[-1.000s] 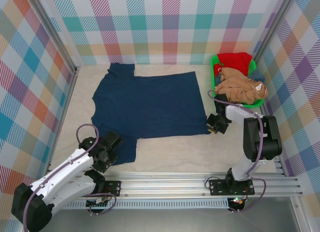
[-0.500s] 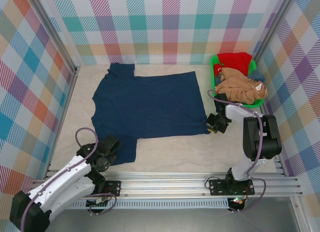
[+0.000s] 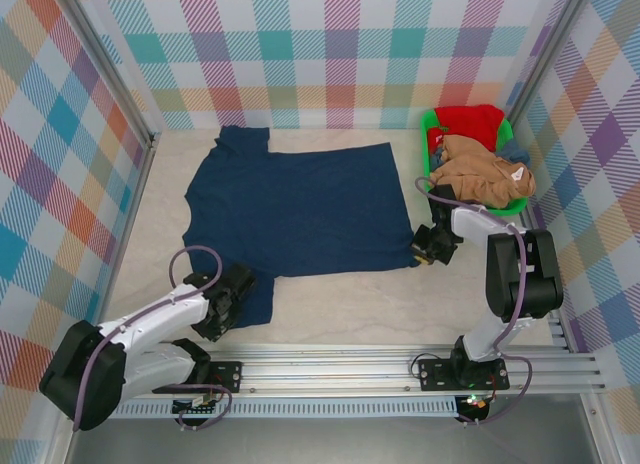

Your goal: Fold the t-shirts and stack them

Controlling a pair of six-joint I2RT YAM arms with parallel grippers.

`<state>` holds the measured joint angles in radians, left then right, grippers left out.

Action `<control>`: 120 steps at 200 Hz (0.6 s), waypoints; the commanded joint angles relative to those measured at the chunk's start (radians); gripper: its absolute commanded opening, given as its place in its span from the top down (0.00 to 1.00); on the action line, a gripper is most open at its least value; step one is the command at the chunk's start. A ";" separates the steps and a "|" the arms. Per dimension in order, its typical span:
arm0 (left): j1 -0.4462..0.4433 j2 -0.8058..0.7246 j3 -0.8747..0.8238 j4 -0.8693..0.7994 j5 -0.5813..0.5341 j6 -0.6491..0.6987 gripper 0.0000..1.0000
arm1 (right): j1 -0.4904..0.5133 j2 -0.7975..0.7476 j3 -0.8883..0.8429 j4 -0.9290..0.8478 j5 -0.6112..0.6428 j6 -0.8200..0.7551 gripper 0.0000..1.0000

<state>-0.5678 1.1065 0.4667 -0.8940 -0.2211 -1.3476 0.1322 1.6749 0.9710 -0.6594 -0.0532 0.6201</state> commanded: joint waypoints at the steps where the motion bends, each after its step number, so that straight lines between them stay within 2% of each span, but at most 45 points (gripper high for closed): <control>1: 0.003 0.042 -0.023 0.074 0.002 0.010 0.77 | -0.002 -0.004 0.016 -0.029 -0.014 -0.008 1.00; 18: 0.002 0.016 -0.021 0.079 -0.016 0.032 0.90 | -0.003 -0.006 0.011 -0.028 -0.014 -0.010 1.00; 39: -0.002 -0.059 0.005 0.031 -0.026 0.042 1.00 | -0.002 -0.010 0.008 -0.023 -0.016 -0.010 1.00; 65: -0.026 -0.151 0.055 -0.115 -0.009 0.004 1.00 | -0.003 -0.017 0.008 -0.024 -0.004 -0.012 1.00; 85: -0.092 -0.201 0.097 -0.196 -0.010 -0.061 1.00 | -0.003 -0.020 0.008 -0.034 0.005 -0.017 1.00; 120: -0.191 -0.178 0.185 -0.277 -0.040 -0.135 1.00 | 0.012 -0.047 -0.001 -0.058 0.028 -0.021 1.00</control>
<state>-0.7036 0.9081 0.5896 -1.0550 -0.2295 -1.4067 0.1326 1.6726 0.9710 -0.6746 -0.0483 0.6128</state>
